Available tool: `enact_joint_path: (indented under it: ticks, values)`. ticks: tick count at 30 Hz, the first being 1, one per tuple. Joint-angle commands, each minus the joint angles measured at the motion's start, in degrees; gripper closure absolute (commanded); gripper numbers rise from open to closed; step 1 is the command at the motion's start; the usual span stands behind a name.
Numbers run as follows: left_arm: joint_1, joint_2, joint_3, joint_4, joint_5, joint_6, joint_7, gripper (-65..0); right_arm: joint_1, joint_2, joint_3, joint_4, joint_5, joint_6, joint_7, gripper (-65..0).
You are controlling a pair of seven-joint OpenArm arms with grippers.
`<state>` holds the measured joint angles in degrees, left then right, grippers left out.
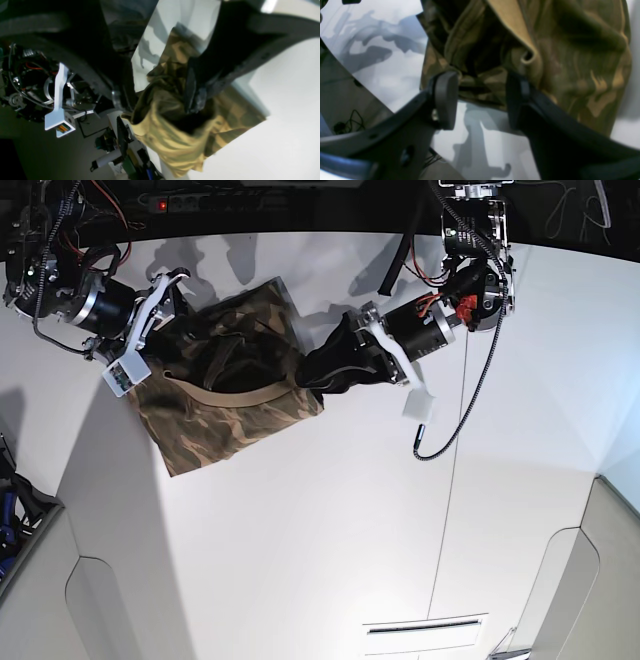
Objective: Fold the T-shirt properly
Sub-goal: 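Grasp the folded bundle's edges with both grippers and lift it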
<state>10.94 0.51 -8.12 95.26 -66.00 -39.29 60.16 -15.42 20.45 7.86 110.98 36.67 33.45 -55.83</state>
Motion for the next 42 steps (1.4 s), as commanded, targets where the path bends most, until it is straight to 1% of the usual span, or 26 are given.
enact_joint_path:
  ticks: [1, 5, 10, 13, 15, 17, 20, 23, 26, 29, 32, 38, 39, 40, 42]
  values:
    - [-0.5, 0.1, 0.5, 1.1, -0.8, -0.7, -1.4, -34.2, 0.3, 0.5, 0.3, 0.9, 1.6, 0.2, 1.4, -30.3]
    - [-0.5, 0.1, 2.9, 1.1, 0.7, -0.7, -3.1, -34.2, 0.4, 0.5, 0.3, 0.9, 1.2, 0.2, 2.7, -30.3]
    - [-0.6, 0.7, 3.3, 1.1, 1.5, -0.7, -4.4, -34.2, 0.8, 0.1, 0.3, 0.2, -0.5, -0.3, 7.0, -30.3]
    - [-1.0, 0.7, 3.3, 1.1, 5.3, -0.7, -6.8, -34.2, 1.3, -1.6, 0.3, -0.5, -0.9, -0.2, 7.0, -30.3]
    - [-1.8, 0.7, 3.3, 1.1, 7.6, -0.7, -7.1, -34.2, 2.1, -3.0, 0.3, -0.8, -0.9, -0.2, 7.0, -30.3]
    - [-2.5, 0.7, 3.3, 1.1, 8.2, -0.7, -7.3, -34.2, 2.8, -4.2, 0.3, -0.9, -1.5, -0.2, 7.1, -30.3]
    - [-3.2, 0.7, 3.3, 1.1, 8.9, -0.7, -7.7, -34.2, 3.8, -6.0, 0.2, -1.3, -4.0, -0.2, 7.6, -30.3]
    - [-3.7, 0.7, 3.3, 1.1, 12.2, -0.7, -9.2, -34.2, 5.3, -6.7, -0.3, -3.1, -4.6, -0.2, 8.1, -30.3]
    - [-4.2, 0.7, 3.3, 1.1, 13.6, -0.7, -9.8, -34.2, 7.7, -7.2, -1.8, -6.6, -4.6, -0.2, 8.1, -30.3]
    - [-4.4, 0.7, 3.3, 1.1, 13.6, -0.7, -10.1, -34.1, 10.0, -7.2, -4.4, -10.4, -4.8, -0.3, 8.3, -30.3]
    - [-4.4, 0.7, 3.3, 1.1, 15.0, -0.7, -10.6, -34.1, 11.6, -7.2, -7.4, -13.2, -5.0, -0.3, 8.3, -30.3]
    - [-4.5, 0.7, 3.3, 1.1, 16.2, -0.7, -11.5, -34.1, 13.2, -7.2, -12.1, -14.0, -6.9, -1.1, 8.5, -30.3]
    - [-4.5, 0.7, 3.3, 1.1, 16.2, -0.7, -11.5, -34.1, 13.2, -7.2, -12.3, -14.0, -6.9, -1.1, 8.5, -29.7]
    - [-4.5, 0.7, 3.3, 1.1, 16.3, -0.7, -11.5, -34.1, 13.2, -7.3, -12.3, -14.0, -6.9, -1.1, 8.4, -26.6]
    - [-4.7, 0.7, 3.3, 1.1, 17.7, -0.7, -12.0, -34.1, 13.2, -7.3, -12.3, -14.0, -6.5, -1.1, 7.6, -16.4]
